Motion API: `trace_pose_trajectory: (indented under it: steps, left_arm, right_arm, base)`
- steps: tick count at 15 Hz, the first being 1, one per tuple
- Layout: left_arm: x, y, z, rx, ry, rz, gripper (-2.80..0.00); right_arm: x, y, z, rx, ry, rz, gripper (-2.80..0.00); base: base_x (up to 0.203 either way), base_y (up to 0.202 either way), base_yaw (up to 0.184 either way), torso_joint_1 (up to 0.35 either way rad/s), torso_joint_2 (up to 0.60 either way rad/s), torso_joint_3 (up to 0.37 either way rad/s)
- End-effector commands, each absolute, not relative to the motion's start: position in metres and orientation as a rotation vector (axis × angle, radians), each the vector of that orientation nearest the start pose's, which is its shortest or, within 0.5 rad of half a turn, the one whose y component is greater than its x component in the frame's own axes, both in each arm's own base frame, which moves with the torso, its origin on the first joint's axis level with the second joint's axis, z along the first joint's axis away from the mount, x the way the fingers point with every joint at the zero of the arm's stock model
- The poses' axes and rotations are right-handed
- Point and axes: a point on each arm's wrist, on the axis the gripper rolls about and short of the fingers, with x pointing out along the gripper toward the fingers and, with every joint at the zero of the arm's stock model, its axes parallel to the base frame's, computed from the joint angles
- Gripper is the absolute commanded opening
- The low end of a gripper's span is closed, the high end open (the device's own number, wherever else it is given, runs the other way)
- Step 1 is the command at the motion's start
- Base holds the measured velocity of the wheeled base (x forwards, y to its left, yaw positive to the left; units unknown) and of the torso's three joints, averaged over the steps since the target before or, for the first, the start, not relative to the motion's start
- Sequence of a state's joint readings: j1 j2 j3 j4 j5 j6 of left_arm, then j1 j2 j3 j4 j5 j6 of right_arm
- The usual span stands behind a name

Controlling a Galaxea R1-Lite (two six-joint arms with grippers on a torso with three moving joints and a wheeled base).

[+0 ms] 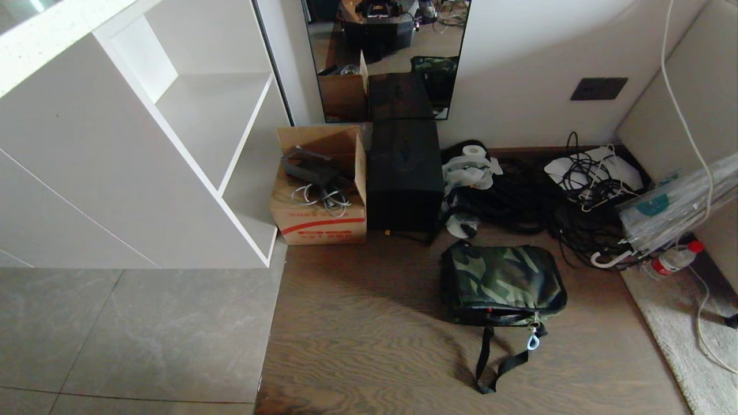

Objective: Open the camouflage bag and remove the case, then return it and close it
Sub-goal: Open the top of the storage box

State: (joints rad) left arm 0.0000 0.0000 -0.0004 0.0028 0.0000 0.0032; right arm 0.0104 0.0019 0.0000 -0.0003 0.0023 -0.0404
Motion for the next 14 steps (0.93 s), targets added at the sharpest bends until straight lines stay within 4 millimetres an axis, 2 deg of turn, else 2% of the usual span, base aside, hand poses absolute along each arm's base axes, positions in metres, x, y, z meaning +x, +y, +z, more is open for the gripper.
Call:
trace_pose_trajectory:
  steps: [1, 14]
  left_arm:
    - [-0.0228, 0.0, 0.0756, 0.003, 0.003, -0.001, -2.8]
    - [-0.0227, 0.0, 0.0752, 0.002, 0.005, 0.0, -2.8]
  right_arm:
    - [-0.0227, -0.0002, 0.0755, -0.041, 0.001, 0.014, -2.8]
    - [-0.0227, -0.0002, 0.0755, -0.041, 0.001, 0.014, -2.8]
  base:
    - [0.0, 0.0, 0.0, 0.002, 0.01, -0.188]
    - [0.0, 0.0, 0.0, 0.002, 0.0, -0.197]
